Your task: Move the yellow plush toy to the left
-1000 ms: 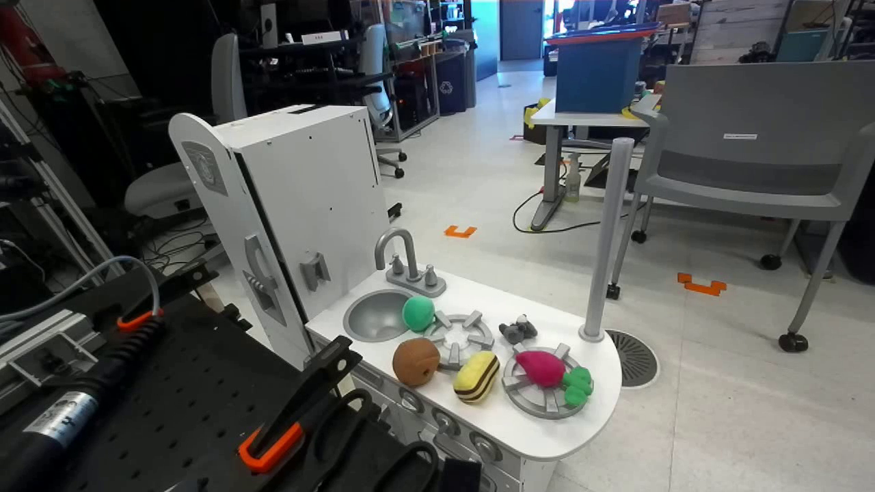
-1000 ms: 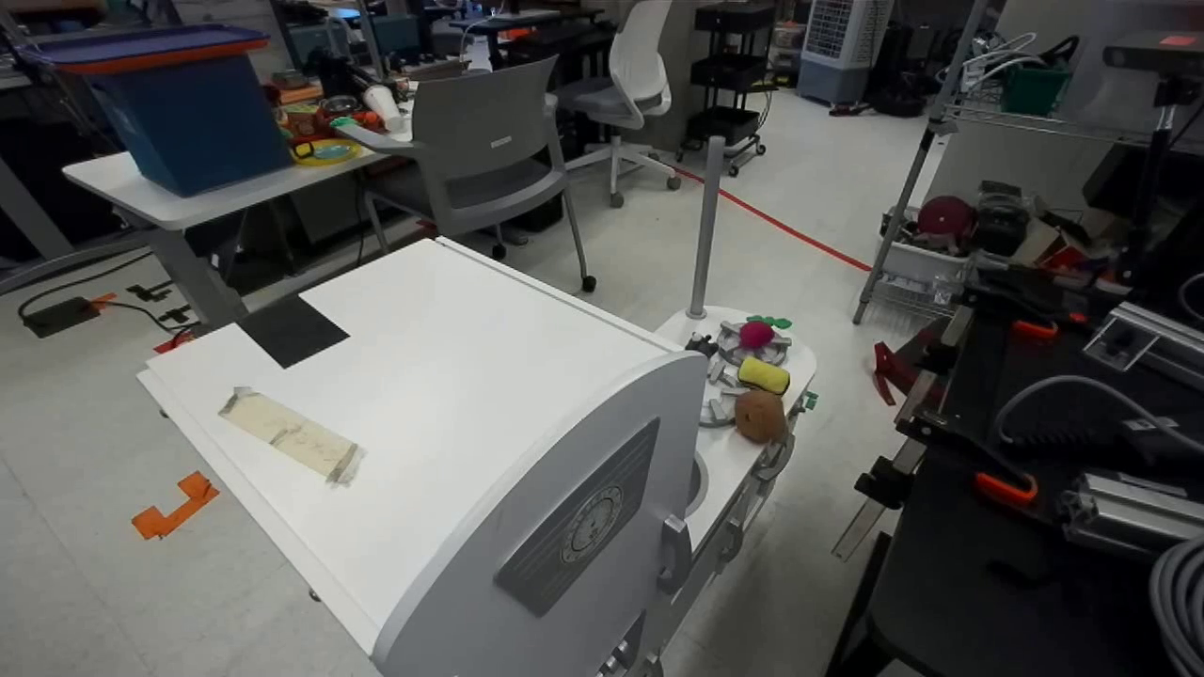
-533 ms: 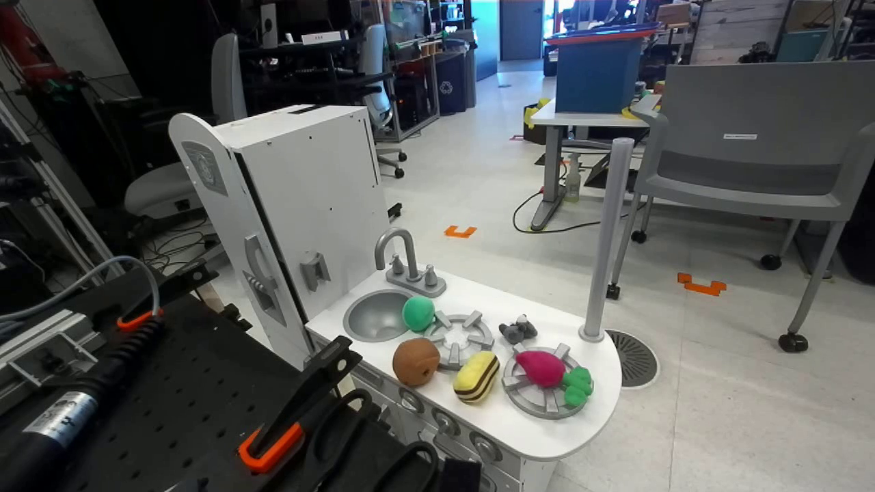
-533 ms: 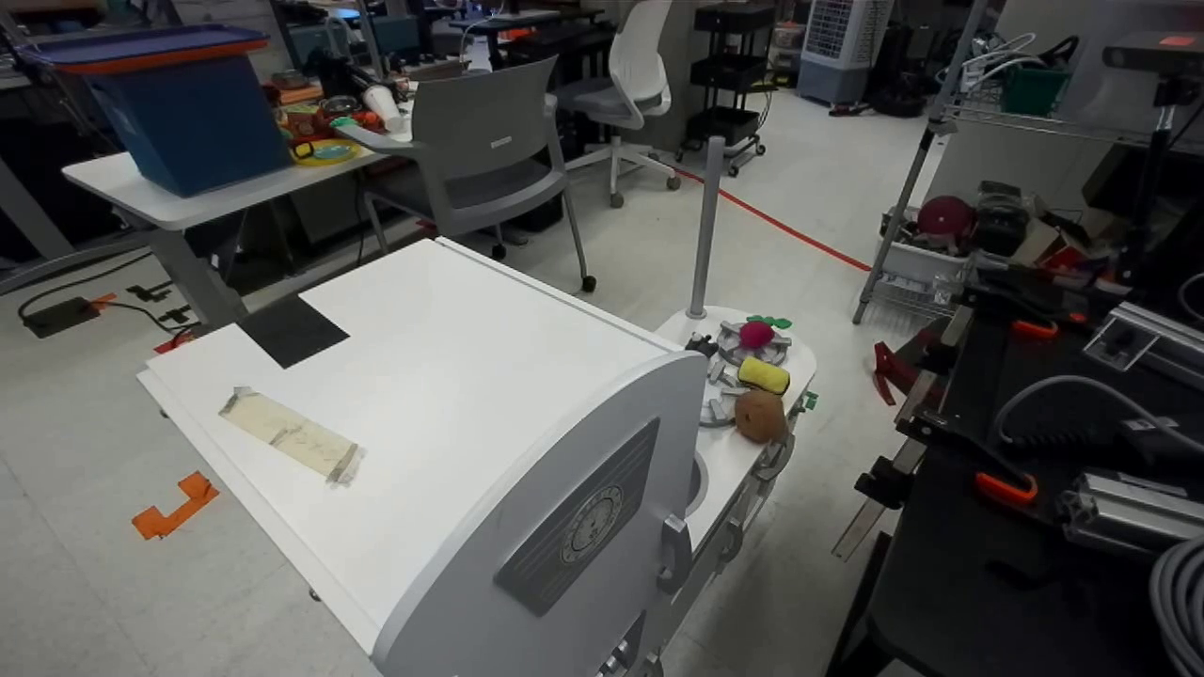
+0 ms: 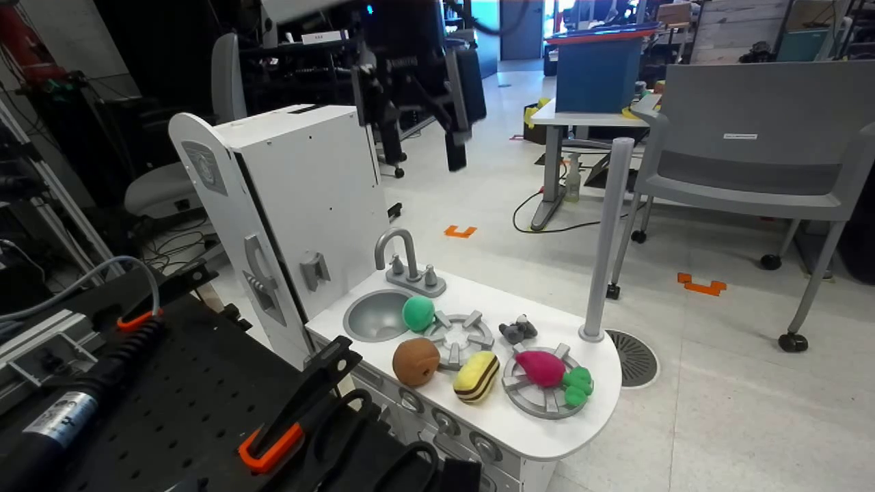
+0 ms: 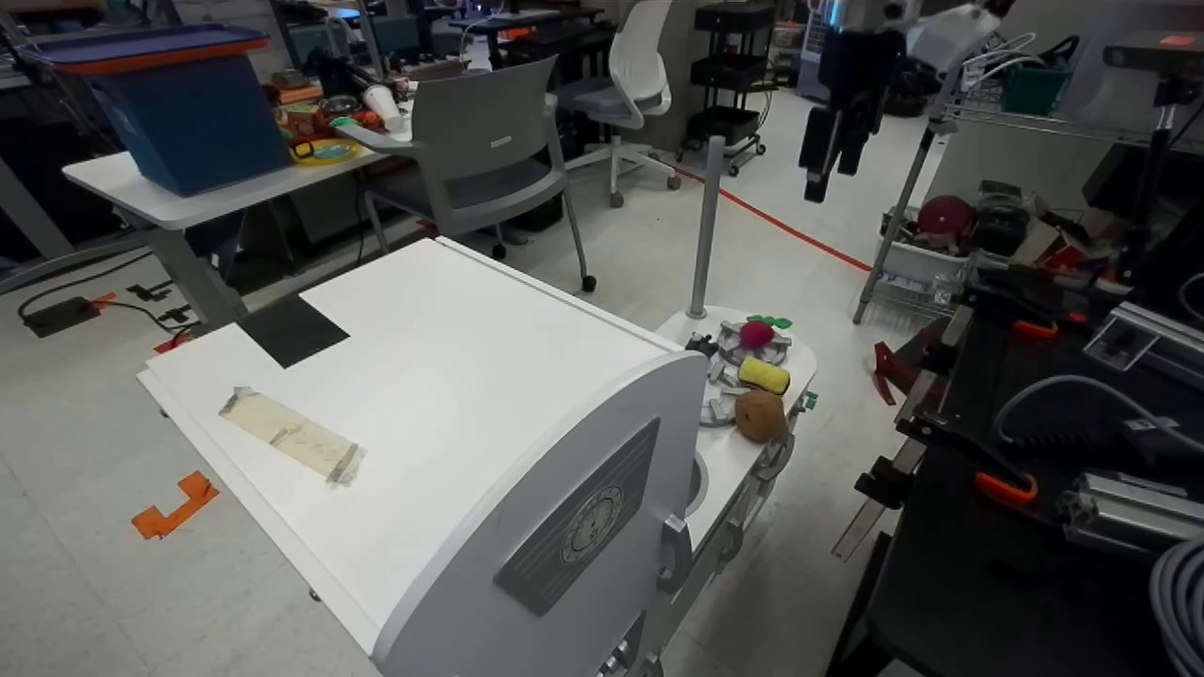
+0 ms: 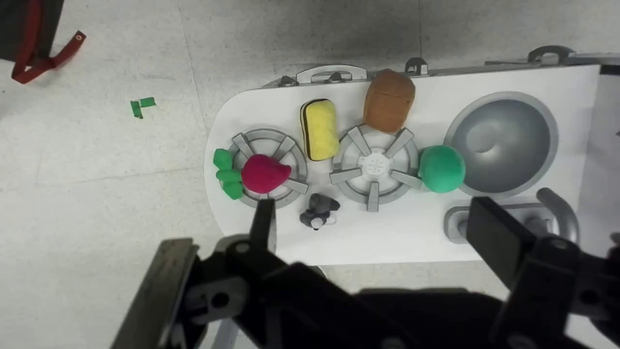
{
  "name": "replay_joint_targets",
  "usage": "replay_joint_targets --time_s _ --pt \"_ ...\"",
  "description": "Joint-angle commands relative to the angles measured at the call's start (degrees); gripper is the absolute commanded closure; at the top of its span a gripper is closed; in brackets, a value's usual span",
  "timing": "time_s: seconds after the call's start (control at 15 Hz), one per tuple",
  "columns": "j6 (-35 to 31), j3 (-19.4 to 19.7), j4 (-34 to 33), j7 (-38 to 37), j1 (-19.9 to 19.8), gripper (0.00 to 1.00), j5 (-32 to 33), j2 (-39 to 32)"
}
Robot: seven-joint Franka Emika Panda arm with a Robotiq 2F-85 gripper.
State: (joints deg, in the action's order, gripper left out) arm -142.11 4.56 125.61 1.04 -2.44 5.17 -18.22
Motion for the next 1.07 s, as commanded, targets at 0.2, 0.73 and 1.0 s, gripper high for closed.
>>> replay_joint_targets --time_s 0.2,0.73,1.0 --pt "-5.0 2.1 -18.1 -6.9 -0.7 0.00 -1.5 -26.1" --pt "-1.4 2.8 -36.0 -12.0 -1.4 0.00 -5.1 -45.8" --pt "2.9 1.9 -42.3 -12.6 -1.5 0.00 -6.7 -51.8"
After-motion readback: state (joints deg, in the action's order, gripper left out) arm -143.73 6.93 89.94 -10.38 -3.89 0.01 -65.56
